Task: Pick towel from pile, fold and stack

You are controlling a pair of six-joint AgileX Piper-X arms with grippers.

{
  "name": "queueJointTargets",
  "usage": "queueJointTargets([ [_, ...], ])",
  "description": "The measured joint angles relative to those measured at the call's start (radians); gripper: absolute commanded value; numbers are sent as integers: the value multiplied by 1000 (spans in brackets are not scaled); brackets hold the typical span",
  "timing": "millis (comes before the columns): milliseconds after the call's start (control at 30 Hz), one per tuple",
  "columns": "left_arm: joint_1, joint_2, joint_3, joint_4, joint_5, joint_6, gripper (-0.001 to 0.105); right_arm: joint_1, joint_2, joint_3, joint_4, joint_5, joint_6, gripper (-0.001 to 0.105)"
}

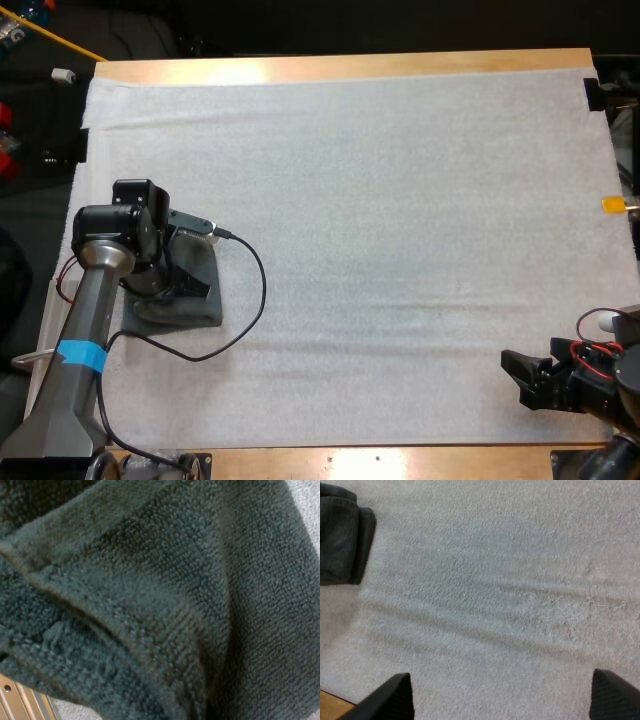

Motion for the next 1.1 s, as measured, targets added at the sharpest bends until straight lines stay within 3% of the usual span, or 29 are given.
queueJointTargets([
  [133, 0, 0, 0, 0, -16, 0, 17, 0, 0, 0, 0, -18, 0, 70],
  [233, 0, 0, 0, 0, -64, -7, 50, 0, 0, 0, -2, -103, 0, 70],
  [333, 0, 0, 0, 0, -107, -22, 59, 0, 0, 0, -32, -160, 21, 70],
  [433, 0, 0, 0, 0, -170, -28, 59, 0, 0, 0, -78, -176, 42, 70],
  [700, 0, 0, -33, 0, -197, -78, 59, 0, 0, 0, -247, -293, 106, 70],
  [767, 2, 0, -33, -1, -153, -86, 59, 0, 0, 0, -284, -338, 113, 70],
  [933, 30, 0, -33, -41, 48, -138, 59, 0, 0, 0, -336, -369, 120, 70],
  [1100, 93, 0, -9, -67, 120, -157, 59, 0, 0, 1, -339, -369, 131, 70],
])
